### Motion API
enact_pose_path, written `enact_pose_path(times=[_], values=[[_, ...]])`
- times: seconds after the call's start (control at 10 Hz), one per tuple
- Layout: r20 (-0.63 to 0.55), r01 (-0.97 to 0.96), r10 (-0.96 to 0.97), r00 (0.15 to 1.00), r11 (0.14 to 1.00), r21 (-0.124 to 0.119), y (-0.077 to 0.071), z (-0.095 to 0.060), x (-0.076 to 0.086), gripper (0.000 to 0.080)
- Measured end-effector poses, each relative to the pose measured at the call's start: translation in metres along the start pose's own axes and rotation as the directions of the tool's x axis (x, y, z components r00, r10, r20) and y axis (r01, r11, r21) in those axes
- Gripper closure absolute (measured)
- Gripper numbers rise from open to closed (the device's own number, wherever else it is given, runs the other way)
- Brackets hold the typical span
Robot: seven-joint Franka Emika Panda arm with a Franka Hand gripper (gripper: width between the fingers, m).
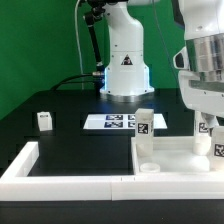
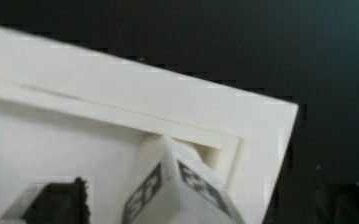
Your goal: Assemble square table
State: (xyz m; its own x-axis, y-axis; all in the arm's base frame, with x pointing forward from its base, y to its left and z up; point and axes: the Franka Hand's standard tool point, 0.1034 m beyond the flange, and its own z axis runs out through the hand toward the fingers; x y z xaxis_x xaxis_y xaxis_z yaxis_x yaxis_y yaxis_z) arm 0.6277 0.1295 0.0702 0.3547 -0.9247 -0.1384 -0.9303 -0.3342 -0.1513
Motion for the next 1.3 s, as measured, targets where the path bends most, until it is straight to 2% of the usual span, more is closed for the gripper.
enact_pose_path(times=[0.1, 0.2, 0.3, 0.4, 0.6, 0.7, 0.8, 0.9, 1.0, 1.1, 1.3], values=[[0.0, 0.073, -0.073, 0.997, 0.997, 0.0, 0.0, 0.0, 0.0, 0.0152], [-0.002, 0.167, -0.167, 0.986, 0.986, -0.014, 0.001, -0.001, 0.002, 0.0152], [0.001, 0.384, -0.385, 0.923, 0.92, -0.073, 0.0, -0.006, 0.005, 0.0151], [-0.004, 0.499, -0.501, 0.865, 0.862, -0.085, -0.009, -0.011, 0.007, 0.0151], [-0.011, 0.478, -0.481, 0.877, 0.874, -0.083, -0.008, -0.01, 0.007, 0.0151], [-0.012, 0.476, -0.478, 0.878, 0.876, -0.082, -0.008, -0.01, 0.007, 0.024], [-0.015, 0.43, -0.432, 0.902, 0.899, -0.084, -0.007, -0.009, 0.008, 0.024], [-0.026, 0.34, -0.343, 0.939, 0.936, -0.089, -0.004, -0.01, 0.013, 0.044], [-0.034, 0.28, -0.284, 0.958, 0.956, -0.089, -0.003, -0.011, 0.016, 0.0493], [-0.038, 0.233, -0.237, 0.971, 0.969, -0.087, -0.003, -0.011, 0.016, 0.0493], [-0.064, -0.003, -0.002, 0.998, 0.997, -0.08, 0.0, -0.01, 0.019, 0.0496]])
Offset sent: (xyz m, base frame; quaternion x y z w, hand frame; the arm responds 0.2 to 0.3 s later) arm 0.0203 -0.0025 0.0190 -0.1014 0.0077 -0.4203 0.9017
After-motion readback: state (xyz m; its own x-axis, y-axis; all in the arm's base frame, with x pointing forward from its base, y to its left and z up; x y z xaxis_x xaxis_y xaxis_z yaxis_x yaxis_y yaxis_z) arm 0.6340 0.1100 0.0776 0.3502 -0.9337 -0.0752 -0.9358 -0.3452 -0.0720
